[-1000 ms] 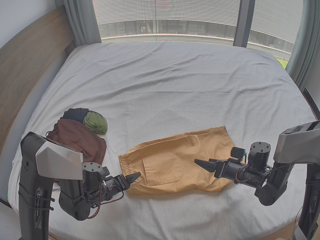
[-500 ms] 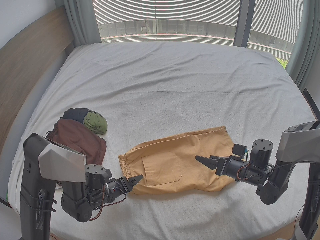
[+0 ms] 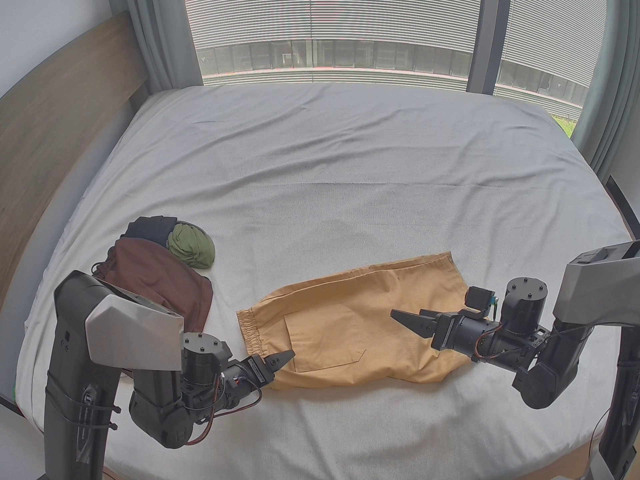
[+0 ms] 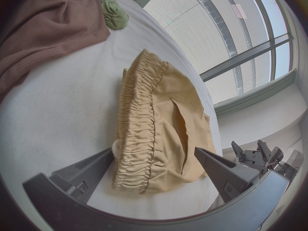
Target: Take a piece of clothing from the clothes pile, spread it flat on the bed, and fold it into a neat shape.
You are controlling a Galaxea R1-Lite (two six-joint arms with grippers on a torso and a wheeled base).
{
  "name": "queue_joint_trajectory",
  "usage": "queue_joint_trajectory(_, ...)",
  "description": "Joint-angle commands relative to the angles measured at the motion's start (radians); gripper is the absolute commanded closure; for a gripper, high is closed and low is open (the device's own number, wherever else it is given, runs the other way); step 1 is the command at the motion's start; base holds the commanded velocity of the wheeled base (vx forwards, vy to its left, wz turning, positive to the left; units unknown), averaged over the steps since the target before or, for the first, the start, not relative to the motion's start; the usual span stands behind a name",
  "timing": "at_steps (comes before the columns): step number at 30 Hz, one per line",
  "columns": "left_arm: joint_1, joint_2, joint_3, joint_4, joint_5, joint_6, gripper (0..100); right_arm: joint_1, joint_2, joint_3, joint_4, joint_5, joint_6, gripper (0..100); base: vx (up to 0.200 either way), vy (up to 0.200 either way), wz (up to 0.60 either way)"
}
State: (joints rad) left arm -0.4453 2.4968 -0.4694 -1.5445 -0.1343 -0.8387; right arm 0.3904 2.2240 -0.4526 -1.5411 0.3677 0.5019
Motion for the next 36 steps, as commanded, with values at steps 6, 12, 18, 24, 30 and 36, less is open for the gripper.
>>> queue_joint_trajectory(6, -0.01, 0.002, -0.026, 0.0, -0.002, -0.008, 0, 0.002, -0.001, 0.0, -0.001, 0.0, 0.0, 0, 0.0, 0.0, 0.0)
queue_joint_trajectory(12, -0.01, -0.001, -0.058, 0.0, -0.001, -0.062, 0, 0.002, 0.0, 0.002, -0.001, 0.0, 0.0, 0, 0.0, 0.0, 0.0)
queue_joint_trajectory(18, -0.024, -0.004, -0.089, -0.002, 0.01, -0.112, 0, 0.002, 0.002, 0.002, -0.001, 0.0, 0.0, 0, 0.0, 0.0, 0.0)
queue_joint_trajectory(24, -0.016, -0.018, -0.089, -0.002, 0.016, -0.126, 0, 0.002, 0.002, 0.002, -0.001, 0.0, 0.0, 0, 0.0, 0.0, 0.0)
queue_joint_trajectory(30, -0.001, -0.015, -0.091, 0.0, 0.031, -0.126, 0, 0.002, 0.008, 0.002, -0.001, 0.0, 0.0, 0, 0.0, 0.0, 0.0)
queue_joint_trajectory(36, -0.001, -0.009, -0.091, 0.0, 0.038, -0.126, 0, 0.001, 0.006, 0.002, -0.001, 0.0, 0.0, 0, 0.0, 0.0, 0.0)
